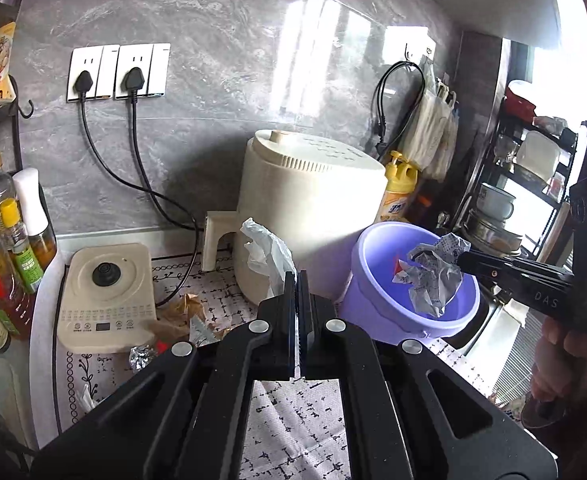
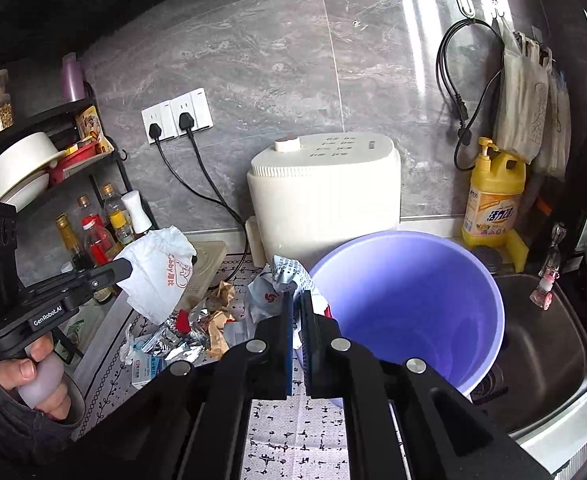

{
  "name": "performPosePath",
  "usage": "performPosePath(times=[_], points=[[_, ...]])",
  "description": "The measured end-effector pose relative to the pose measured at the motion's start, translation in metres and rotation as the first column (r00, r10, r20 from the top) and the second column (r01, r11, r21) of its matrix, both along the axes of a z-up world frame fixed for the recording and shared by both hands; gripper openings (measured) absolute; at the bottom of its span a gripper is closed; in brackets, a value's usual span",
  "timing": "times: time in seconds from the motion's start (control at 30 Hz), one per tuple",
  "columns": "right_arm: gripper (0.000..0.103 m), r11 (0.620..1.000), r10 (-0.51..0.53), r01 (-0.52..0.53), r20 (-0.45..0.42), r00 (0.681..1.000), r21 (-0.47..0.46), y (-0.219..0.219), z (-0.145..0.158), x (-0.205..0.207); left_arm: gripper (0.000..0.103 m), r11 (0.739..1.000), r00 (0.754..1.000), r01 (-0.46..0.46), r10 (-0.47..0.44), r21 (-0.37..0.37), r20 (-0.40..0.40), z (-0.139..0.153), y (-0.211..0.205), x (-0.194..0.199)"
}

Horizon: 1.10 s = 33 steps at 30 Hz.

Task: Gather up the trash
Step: 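Carry the crumpled paper over the lavender bucket and open the right tool, then carry the white plastic bag into the bucket and open the left tool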

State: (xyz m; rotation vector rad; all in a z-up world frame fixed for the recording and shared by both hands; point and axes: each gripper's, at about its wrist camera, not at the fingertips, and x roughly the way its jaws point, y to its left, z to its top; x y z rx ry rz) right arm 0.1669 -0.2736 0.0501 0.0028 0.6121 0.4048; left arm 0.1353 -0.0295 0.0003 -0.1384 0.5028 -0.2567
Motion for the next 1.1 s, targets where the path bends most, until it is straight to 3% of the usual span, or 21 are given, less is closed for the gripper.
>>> performPosePath(times=[0.1,0.13,0.17,0.2,0.73,0.77,0.8,0.83,0.87,0.93,1.1], points=[[0.014,0.996,-0.092,0.091,0.017,0.996,0.003,-0.02,0.006,0.008,0.002,0.999,0.999,0.04,-0.04,-0.01,0.017,0.009,-0.015,0.01],[0.029,0.992,-0.124,0.124,0.013,0.992,0.007,-0.028,0.006,0.011,0.002,0.998,0.998,0.053,-0.053,-0.012,0.021,0.012,-0.02,0.013],[0.065,0.988,-0.152,0.152,0.018,0.988,0.016,-0.036,0.008,0.012,0.002,0.998,0.997,0.068,-0.068,-0.013,0.025,0.014,-0.025,0.016],[0.071,0.984,-0.177,0.176,0.039,0.983,0.028,-0.044,0.009,0.011,0.002,0.996,0.996,0.084,-0.083,-0.011,0.029,0.015,-0.03,0.019],[0.071,0.929,-0.371,0.371,0.001,0.929,0.016,-0.117,-0.009,-0.024,0.002,0.951,0.951,0.308,-0.308,-0.01,-0.004,0.007,-0.125,0.056],[0.071,0.924,-0.381,0.381,-0.002,0.925,0.023,-0.121,-0.009,-0.027,0.01,0.955,0.955,0.296,-0.296,-0.007,-0.011,0.004,-0.127,0.06],[0.071,0.92,-0.39,0.389,-0.005,0.921,0.032,-0.124,-0.009,-0.03,0.047,0.962,0.961,0.273,-0.272,0.007,-0.044,-0.002,-0.129,0.067],[0.071,0.917,-0.397,0.397,-0.006,0.918,0.038,-0.128,-0.009,-0.033,0.071,0.969,0.965,0.247,-0.246,0.006,-0.087,-0.01,-0.128,0.073],[0.072,0.915,-0.402,0.402,-0.009,0.915,0.042,-0.13,-0.01,-0.035,0.088,0.972,0.967,0.232,-0.234,-0.031,-0.1,-0.015,-0.122,0.075],[0.072,0.915,-0.401,0.401,-0.018,0.916,0.048,-0.131,-0.012,-0.038,0.088,0.972,0.968,0.216,-0.225,-0.09,-0.109,-0.021,-0.108,0.071],[0.073,0.936,-0.348,0.349,-0.039,0.937,0.052,-0.114,-0.022,-0.039,0.092,0.989,0.982,0.136,-0.142,-0.058,-0.127,-0.028,-0.076,0.048]])
